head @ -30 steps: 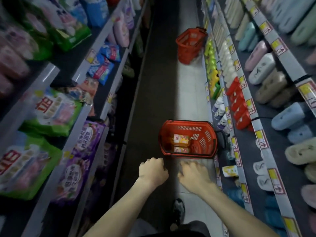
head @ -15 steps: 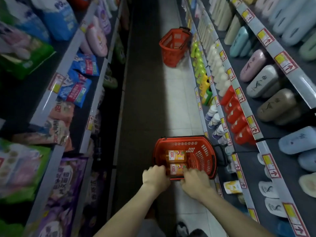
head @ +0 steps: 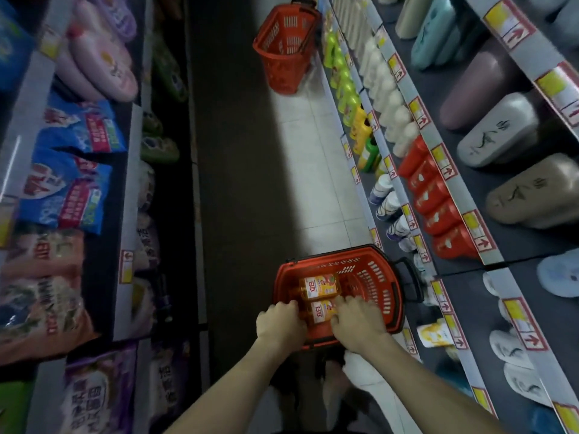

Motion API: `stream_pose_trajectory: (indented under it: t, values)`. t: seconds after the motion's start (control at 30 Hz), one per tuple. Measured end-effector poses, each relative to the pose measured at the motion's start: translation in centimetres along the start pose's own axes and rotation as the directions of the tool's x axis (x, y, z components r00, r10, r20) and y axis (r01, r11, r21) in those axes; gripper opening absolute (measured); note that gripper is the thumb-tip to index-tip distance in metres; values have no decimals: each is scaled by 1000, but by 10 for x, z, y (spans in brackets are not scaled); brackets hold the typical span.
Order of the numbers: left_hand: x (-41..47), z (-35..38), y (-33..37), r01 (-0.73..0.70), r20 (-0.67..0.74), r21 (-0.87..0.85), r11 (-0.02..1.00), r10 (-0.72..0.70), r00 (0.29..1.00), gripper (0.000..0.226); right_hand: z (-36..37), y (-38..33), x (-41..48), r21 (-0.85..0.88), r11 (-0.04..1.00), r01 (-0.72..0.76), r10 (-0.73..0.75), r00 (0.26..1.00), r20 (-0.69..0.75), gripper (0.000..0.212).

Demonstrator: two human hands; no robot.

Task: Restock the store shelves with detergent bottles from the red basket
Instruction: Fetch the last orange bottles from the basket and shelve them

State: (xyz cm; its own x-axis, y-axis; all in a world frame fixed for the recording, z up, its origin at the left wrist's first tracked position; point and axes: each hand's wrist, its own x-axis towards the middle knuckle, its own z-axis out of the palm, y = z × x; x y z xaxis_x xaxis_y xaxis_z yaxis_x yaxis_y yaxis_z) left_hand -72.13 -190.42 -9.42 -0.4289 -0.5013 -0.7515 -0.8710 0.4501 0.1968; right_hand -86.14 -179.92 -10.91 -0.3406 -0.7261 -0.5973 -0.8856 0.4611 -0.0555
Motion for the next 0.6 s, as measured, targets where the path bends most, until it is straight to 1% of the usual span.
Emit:
stream_pose_trajectory:
  t: [0.13, 0.23, 0.4, 0.5, 0.6]
  values:
    - [38, 8, 17, 56, 41, 19, 998, -57, 998, 26, 8, 38, 40, 35, 999, 11, -12, 999, 33, 43]
    - [67, 17, 29, 95, 86, 27, 995, -97, 991, 25, 20, 61, 62, 37, 999, 39, -42, 996, 84, 47]
    - [119, 36, 38, 129, 180, 89, 988, -143, 973, 38, 50, 87, 100, 0, 999, 36, -36, 980, 197, 40]
    - [156, 52, 37, 130, 201, 98, 987, -147, 968, 39, 77, 91, 126, 18, 1000, 11, -16, 966, 256, 40]
    - [200, 74, 31, 125, 218, 37, 991, -130, 967, 41, 109, 91, 155, 31, 999, -15, 5, 956, 294, 39]
